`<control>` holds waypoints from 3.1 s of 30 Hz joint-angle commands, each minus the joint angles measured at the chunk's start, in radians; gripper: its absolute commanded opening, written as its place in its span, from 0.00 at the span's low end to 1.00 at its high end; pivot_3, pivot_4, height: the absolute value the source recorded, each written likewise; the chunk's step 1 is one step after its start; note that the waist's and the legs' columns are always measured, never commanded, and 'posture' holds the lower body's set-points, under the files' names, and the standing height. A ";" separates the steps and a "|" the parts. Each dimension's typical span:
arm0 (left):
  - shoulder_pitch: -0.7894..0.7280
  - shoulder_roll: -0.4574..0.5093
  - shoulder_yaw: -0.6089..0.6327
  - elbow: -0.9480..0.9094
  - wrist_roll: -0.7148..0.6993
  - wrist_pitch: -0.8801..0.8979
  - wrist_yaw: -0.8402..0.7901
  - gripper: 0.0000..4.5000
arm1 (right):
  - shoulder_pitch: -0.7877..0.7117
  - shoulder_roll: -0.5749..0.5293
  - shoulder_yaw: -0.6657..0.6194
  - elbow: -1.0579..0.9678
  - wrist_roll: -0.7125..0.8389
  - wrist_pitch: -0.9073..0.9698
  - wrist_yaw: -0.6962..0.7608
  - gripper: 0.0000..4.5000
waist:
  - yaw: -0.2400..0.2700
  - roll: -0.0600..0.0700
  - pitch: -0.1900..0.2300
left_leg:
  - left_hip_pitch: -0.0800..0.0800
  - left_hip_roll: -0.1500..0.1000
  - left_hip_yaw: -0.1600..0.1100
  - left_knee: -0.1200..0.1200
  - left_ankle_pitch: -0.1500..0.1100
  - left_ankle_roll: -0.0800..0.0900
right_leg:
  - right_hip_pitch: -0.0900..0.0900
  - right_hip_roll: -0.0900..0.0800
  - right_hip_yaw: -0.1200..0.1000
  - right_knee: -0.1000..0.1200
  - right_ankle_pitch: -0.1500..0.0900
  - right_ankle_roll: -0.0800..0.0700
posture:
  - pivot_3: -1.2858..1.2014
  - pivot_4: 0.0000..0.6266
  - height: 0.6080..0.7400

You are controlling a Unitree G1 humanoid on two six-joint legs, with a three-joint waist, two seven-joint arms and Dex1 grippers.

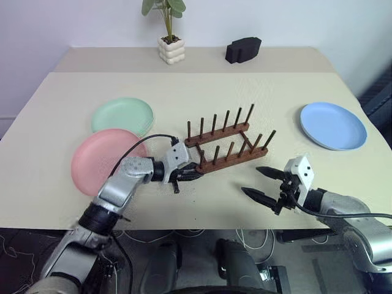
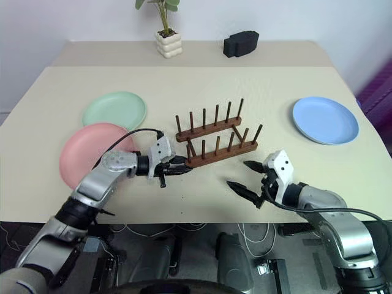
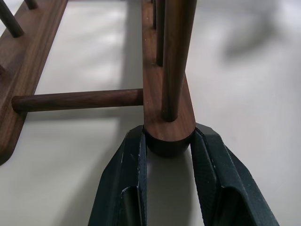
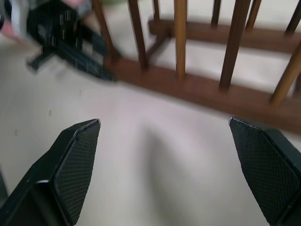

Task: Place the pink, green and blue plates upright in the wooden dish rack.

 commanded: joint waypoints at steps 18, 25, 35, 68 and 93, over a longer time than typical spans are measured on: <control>-0.156 -0.076 -0.015 0.320 0.110 -0.270 -0.165 0.27 | 0.079 0.017 -0.031 -0.010 -0.036 -0.119 -0.008 1.00 | 0.001 0.000 0.000 | 0.000 0.000 -0.001 0.001 0.000 0.001 | 0.000 0.001 0.000 0.000 0.000 0.001 | 0.52 0.24 0.97; -0.128 -0.048 0.028 0.261 0.110 -0.221 -0.129 0.99 | 0.081 0.008 -0.028 0.045 -0.071 -0.169 0.017 1.00 | 0.000 0.000 0.000 | 0.000 0.000 -0.001 0.001 0.000 0.001 | 0.000 0.001 0.000 0.000 0.000 0.001 | 0.52 0.24 0.97; 0.023 0.022 0.073 -0.033 0.030 -0.019 -0.128 0.22 | 0.060 -0.036 -0.061 0.181 -0.146 -0.246 0.053 0.01 | -0.001 0.000 0.000 | 0.001 0.000 0.000 0.000 0.000 0.001 | 0.000 0.001 0.000 0.002 0.000 0.001 | 0.52 0.24 0.97; 0.003 -0.126 -0.006 0.074 0.220 -0.087 0.246 0.01 | -0.239 0.067 0.089 0.446 -0.419 -0.409 -0.086 0.00 | -0.013 -0.001 -0.001 | 0.005 -0.001 0.000 0.002 0.000 0.001 | 0.005 0.001 0.000 0.003 0.003 -0.003 | 0.52 0.24 0.97; 0.012 -0.122 -0.010 0.061 0.209 -0.094 0.237 0.01 | -0.269 0.064 0.090 0.441 -0.424 -0.383 -0.095 0.00 | -0.021 -0.001 -0.001 | 0.005 -0.001 0.000 0.002 0.000 0.001 | 0.005 0.001 0.000 0.004 0.003 -0.003 | 0.52 0.24 0.97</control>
